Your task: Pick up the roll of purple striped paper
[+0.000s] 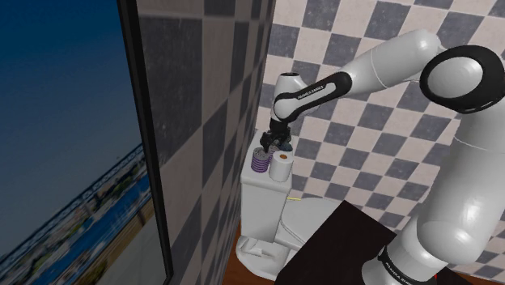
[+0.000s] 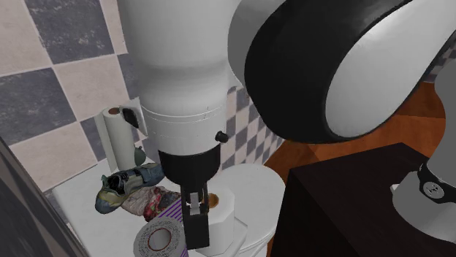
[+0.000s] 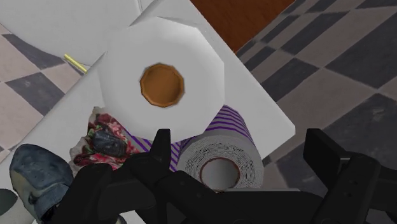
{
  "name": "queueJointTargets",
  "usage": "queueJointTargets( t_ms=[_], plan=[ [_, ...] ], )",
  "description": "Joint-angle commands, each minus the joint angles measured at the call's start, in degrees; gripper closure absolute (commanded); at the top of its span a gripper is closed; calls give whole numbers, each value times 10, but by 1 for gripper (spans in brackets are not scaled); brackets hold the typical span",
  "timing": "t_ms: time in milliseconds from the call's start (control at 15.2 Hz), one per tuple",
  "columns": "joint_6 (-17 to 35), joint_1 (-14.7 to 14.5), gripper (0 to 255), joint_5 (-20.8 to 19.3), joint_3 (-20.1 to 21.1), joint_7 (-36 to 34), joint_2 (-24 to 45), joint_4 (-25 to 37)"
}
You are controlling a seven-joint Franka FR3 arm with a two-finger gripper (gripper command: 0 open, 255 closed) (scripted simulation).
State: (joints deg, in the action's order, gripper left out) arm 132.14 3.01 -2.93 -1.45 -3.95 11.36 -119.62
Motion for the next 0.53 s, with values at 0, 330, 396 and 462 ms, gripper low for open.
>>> queueJointTargets(
  t_ms=[0,330,396,462],
  plan=[
    [11,4,0,4,-2,2,53,42],
    [32,7,0,9,-2,1,108,77],
    [38,7,0,9,-2,1,113,76],
    [44,7,0,9,-2,1,118,74]
  ],
)
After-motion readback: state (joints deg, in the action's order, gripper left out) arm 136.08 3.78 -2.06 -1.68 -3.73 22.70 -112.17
